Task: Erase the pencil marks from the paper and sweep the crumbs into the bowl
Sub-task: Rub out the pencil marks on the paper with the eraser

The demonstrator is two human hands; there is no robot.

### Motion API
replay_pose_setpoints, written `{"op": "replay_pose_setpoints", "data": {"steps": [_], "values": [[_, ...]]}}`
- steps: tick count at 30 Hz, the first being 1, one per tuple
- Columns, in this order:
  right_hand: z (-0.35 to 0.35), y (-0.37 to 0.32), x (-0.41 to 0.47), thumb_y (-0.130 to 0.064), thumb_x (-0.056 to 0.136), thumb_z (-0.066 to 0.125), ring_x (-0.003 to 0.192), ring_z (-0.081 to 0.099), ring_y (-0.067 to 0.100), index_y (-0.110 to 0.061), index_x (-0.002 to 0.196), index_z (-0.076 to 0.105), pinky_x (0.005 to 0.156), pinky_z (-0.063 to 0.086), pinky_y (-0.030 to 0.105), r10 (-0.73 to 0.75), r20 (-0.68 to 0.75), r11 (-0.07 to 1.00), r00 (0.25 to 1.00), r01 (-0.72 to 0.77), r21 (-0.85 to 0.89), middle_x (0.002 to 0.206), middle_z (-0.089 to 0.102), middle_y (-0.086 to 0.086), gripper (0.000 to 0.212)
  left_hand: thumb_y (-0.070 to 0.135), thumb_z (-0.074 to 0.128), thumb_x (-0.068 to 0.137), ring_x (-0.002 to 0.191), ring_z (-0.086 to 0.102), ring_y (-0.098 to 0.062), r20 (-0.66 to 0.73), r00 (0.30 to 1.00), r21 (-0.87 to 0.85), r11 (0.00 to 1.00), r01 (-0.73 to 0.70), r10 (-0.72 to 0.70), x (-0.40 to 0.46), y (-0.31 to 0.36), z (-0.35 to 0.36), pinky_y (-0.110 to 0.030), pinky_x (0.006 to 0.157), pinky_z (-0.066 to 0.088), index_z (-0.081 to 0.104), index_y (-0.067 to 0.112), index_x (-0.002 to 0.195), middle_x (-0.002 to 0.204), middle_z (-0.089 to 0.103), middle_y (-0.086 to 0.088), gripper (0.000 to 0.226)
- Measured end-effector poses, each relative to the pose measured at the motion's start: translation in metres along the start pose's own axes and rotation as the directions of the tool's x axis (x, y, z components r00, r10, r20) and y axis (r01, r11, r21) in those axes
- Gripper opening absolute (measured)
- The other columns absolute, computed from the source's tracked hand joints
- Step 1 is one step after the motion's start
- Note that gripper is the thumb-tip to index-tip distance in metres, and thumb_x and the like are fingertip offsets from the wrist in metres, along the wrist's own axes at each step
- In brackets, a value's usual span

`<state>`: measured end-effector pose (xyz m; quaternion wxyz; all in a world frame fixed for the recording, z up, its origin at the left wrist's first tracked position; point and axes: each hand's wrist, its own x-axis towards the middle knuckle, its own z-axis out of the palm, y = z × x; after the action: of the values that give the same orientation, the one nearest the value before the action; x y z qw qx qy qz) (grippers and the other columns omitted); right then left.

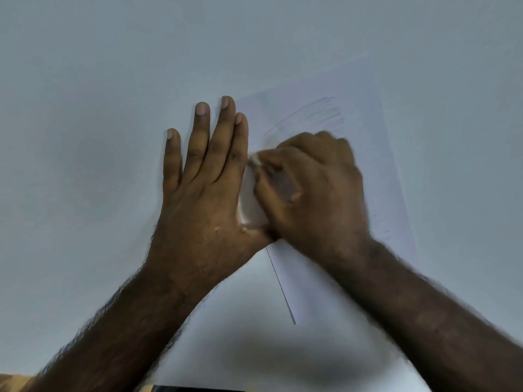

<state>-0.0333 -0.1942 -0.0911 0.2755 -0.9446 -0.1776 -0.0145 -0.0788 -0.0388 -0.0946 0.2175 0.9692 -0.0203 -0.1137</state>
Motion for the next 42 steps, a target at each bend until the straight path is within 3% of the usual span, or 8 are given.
{"op": "replay_pose_setpoints", "data": {"steps": [5, 10, 15, 21, 26, 31, 36, 42], "values": [[-0.005, 0.028, 0.024, -0.023, 0.092, 0.077, 0.078, 0.065, 0.020, -0.022, 0.088, 0.081, 0.079, 0.051, 0.040, 0.145, -0.183, 0.988, 0.972, -0.153, -0.030, 0.084, 0.075, -0.006, 0.006, 0.093, 0.058, 0.076, 0.164, -0.015, -0.027, 0.058, 0.998, 0.008, 1.000, -0.005, 0.005, 0.001, -0.003, 0.000, -0.057, 0.131, -0.006, 0.000, 0.012, 0.170, 0.179, -0.010, -0.005, 0.137], [0.004, -0.006, -0.001, -0.020, 0.093, 0.079, 0.080, 0.067, 0.027, -0.017, 0.093, 0.083, 0.079, 0.046, 0.043, 0.018, -0.014, 1.000, 1.000, -0.018, -0.003, 0.086, 0.075, 0.002, 0.006, 0.083, 0.038, 0.094, 0.166, -0.002, -0.030, -0.026, 1.000, 0.004, 1.000, -0.003, 0.003, 0.000, 0.001, 0.001, -0.061, 0.131, 0.003, 0.014, 0.005, 0.169, 0.179, 0.004, -0.010, 0.110], [-0.004, 0.029, 0.028, -0.024, 0.091, 0.076, 0.080, 0.067, 0.024, -0.023, 0.088, 0.081, 0.081, 0.050, 0.042, 0.147, -0.202, 0.986, 0.968, -0.161, -0.051, 0.084, 0.075, -0.007, 0.006, 0.093, 0.056, 0.076, 0.164, -0.014, -0.027, 0.059, 0.998, 0.012, 1.000, -0.007, 0.006, 0.001, -0.003, 0.000, -0.059, 0.131, -0.003, 0.001, 0.011, 0.170, 0.179, -0.010, -0.005, 0.136], [0.007, -0.003, 0.005, -0.022, 0.092, 0.078, 0.080, 0.065, 0.027, -0.019, 0.092, 0.083, 0.078, 0.045, 0.044, 0.029, -0.054, 0.999, 0.998, -0.030, -0.015, 0.084, 0.074, -0.001, 0.006, 0.087, 0.049, 0.088, 0.166, -0.001, -0.031, -0.019, 1.000, 0.007, 1.000, -0.007, 0.007, 0.000, 0.001, 0.001, -0.061, 0.131, 0.003, 0.015, 0.004, 0.168, 0.178, 0.005, -0.011, 0.120], [-0.002, 0.030, 0.033, -0.023, 0.091, 0.075, 0.080, 0.066, 0.026, -0.024, 0.088, 0.081, 0.081, 0.051, 0.046, 0.122, -0.207, 0.989, 0.971, -0.136, -0.059, 0.084, 0.075, -0.006, 0.007, 0.092, 0.058, 0.076, 0.164, -0.014, -0.027, 0.057, 0.998, 0.012, 1.000, -0.008, 0.008, 0.001, -0.004, 0.000, -0.059, 0.131, -0.004, 0.000, 0.012, 0.170, 0.179, -0.010, -0.004, 0.136], [0.007, -0.003, 0.000, -0.022, 0.094, 0.078, 0.079, 0.064, 0.029, -0.018, 0.091, 0.082, 0.077, 0.045, 0.045, 0.002, -0.048, 1.000, 0.999, -0.003, -0.011, 0.083, 0.073, 0.001, 0.006, 0.089, 0.038, 0.090, 0.166, -0.003, -0.030, -0.013, 1.000, 0.011, 1.000, -0.007, 0.008, 0.000, 0.000, 0.001, -0.061, 0.131, 0.002, 0.012, 0.006, 0.169, 0.179, 0.002, -0.009, 0.117], [-0.002, 0.030, 0.031, -0.025, 0.091, 0.076, 0.081, 0.066, 0.027, -0.023, 0.089, 0.081, 0.081, 0.048, 0.043, 0.101, -0.191, 0.991, 0.976, -0.116, -0.066, 0.084, 0.075, -0.004, 0.006, 0.094, 0.056, 0.076, 0.164, -0.015, -0.026, 0.067, 0.998, 0.011, 1.000, -0.008, 0.007, 0.001, -0.004, 0.001, -0.058, 0.131, -0.004, 0.000, 0.012, 0.170, 0.179, -0.010, -0.004, 0.137], [0.007, -0.003, -0.008, -0.023, 0.095, 0.077, 0.080, 0.064, 0.028, -0.017, 0.093, 0.082, 0.078, 0.043, 0.044, -0.013, -0.032, 1.000, 0.999, 0.013, -0.012, 0.085, 0.074, 0.002, 0.008, 0.084, 0.026, 0.095, 0.165, -0.003, -0.030, -0.014, 1.000, -0.020, 1.000, 0.005, -0.006, 0.000, 0.001, 0.001, -0.061, 0.131, 0.002, 0.013, 0.006, 0.169, 0.179, 0.003, -0.010, 0.108]]}}
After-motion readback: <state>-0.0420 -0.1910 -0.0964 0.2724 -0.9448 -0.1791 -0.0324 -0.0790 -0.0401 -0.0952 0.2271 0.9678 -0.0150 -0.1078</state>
